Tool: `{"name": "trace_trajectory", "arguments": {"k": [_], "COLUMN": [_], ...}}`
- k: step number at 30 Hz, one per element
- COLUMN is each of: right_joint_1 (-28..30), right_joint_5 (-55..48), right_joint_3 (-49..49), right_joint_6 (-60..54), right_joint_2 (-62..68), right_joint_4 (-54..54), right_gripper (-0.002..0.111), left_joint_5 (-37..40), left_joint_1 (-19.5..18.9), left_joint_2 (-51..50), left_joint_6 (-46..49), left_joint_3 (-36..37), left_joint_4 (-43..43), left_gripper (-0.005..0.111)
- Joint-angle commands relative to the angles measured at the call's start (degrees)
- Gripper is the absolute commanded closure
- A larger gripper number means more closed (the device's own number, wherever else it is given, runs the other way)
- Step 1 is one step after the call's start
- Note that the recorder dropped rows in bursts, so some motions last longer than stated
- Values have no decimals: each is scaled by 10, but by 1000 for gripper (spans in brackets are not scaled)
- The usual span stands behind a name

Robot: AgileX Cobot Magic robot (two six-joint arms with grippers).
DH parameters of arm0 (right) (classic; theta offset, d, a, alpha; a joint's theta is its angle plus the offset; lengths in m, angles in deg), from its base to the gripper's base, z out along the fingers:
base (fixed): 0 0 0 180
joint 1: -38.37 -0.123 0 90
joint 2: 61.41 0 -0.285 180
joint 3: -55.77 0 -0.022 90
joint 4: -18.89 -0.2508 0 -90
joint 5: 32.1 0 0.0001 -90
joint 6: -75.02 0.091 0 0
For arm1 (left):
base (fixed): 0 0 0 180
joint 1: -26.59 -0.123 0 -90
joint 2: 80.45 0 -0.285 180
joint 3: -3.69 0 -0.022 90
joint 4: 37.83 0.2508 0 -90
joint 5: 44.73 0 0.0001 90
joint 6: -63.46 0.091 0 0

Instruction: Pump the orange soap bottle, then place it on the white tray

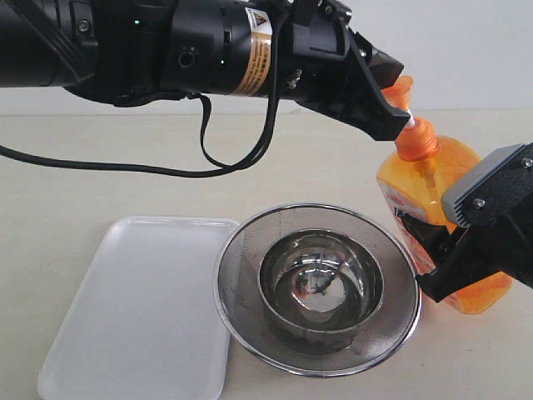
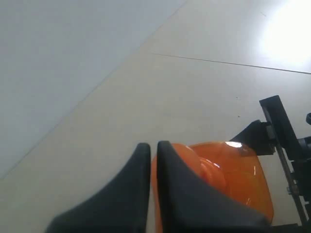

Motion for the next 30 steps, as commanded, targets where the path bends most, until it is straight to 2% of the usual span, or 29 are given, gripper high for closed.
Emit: {"name": "trace_trajectory", "arguments": {"k": [1, 10, 16, 30], "right_joint_1": [0, 0, 0, 0], "right_joint_5": [30, 30, 41, 43], "right_joint_3": [6, 6, 7, 7], "right_joint_6": [13, 14, 12, 12], "right_joint_2": [-3, -3, -3, -3], "right_joint_4": [6, 4, 2, 2], "right_gripper": [108, 108, 108, 108], "left_joint_5": [18, 65, 64, 42], "left_joint_1": [3, 3, 2, 2], "left_joint_2": [17, 84, 121, 85], "left_joint_6": [-1, 15, 15, 5], "left_joint_3": [-6, -25, -25, 28], "left_joint_4": [14, 14, 14, 14], "left_gripper": [102, 102, 102, 102]}}
